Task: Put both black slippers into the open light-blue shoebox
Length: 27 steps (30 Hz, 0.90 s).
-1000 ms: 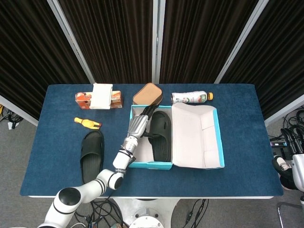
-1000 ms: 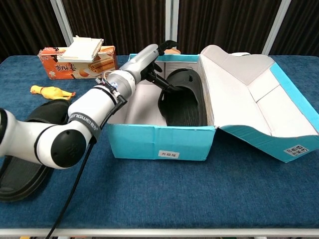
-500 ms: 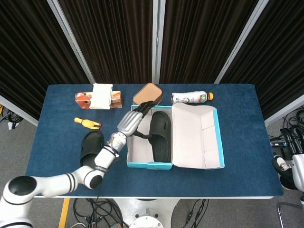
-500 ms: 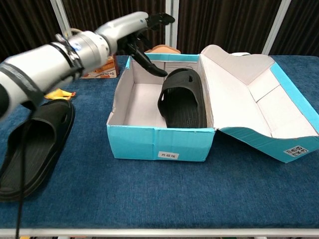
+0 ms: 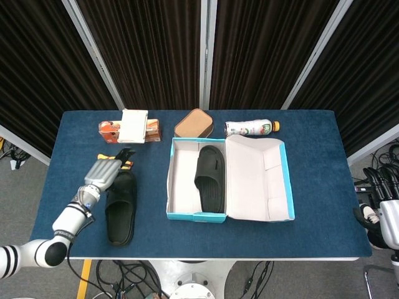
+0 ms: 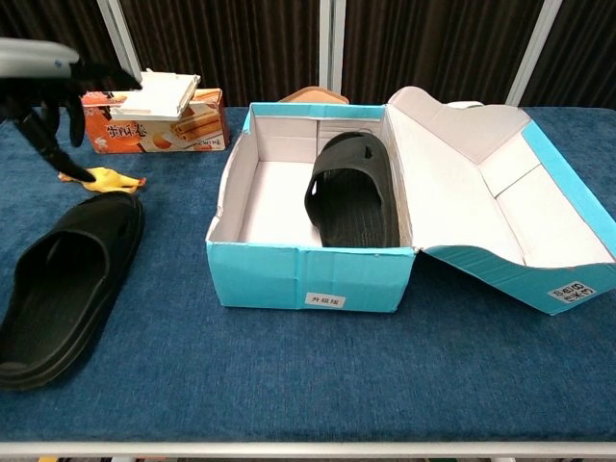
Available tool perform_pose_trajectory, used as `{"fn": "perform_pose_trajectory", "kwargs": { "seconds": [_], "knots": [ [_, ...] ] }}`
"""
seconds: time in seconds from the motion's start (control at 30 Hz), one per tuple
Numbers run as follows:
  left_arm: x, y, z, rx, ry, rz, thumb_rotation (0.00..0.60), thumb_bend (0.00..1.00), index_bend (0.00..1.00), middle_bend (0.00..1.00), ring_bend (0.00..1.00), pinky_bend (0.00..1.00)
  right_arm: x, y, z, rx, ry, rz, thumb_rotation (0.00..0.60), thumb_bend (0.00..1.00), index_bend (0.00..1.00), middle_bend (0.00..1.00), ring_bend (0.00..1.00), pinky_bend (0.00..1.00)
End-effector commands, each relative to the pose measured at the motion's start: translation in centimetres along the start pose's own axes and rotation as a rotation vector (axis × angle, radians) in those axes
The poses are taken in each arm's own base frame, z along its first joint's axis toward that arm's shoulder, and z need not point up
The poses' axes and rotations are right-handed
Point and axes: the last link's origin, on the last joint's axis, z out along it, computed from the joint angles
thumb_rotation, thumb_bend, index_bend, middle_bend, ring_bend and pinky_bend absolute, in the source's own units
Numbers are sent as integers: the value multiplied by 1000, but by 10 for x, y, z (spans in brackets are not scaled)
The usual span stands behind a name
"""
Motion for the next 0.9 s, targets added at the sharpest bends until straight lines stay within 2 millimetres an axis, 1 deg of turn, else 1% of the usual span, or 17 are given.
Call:
{"fn": "perform_pose_trajectory", "kwargs": {
  "seconds": [0.03,0.13,0.23,0.37,0.47,0.57,0.7,0.8,0.83,0.9],
  "knots": [
    [-24,-12,-4,43,-94,-8,600,0,73,0,499,607,-1,0,0,1,-3,1,600,141,0,113,0,120],
    [-35,-18,1,67,-135,4,600,0,73,0,508,610,-1,-1,0,5,-3,0,600,141,0,113,0,120],
    [-41,-22,7,92,-156,2,600,0,74,0,513,611,0,-1,0,5,-2,-2,600,141,0,113,0,120],
    [-44,-26,16,119,-186,-10,600,0,77,0,533,613,0,-2,-1,3,-3,-2,600,141,0,113,0,120],
    [-45,-28,21,134,-197,-6,600,0,116,20,570,620,-1,-2,-1,-1,-4,-2,600,141,0,113,0,120],
    [-49,-27,21,138,-205,-16,600,0,192,99,621,658,-1,-3,-2,-4,-4,-3,600,140,0,113,0,120],
    [-55,-29,24,153,-204,-28,600,0,340,272,720,714,-1,-4,-1,-1,-7,-4,600,140,0,113,0,121],
    [-59,-32,28,168,-221,-31,600,0,392,336,766,749,-1,-5,-1,2,-6,-4,600,140,0,113,0,122],
    [-59,-34,29,176,-209,-47,600,0,410,355,773,758,-1,-5,-1,0,-4,-4,600,140,0,114,0,122],
    [-56,-36,31,190,-166,-88,600,0,487,446,801,790,-1,-4,-1,-3,-4,-3,600,139,0,114,0,123]
  ]
}}
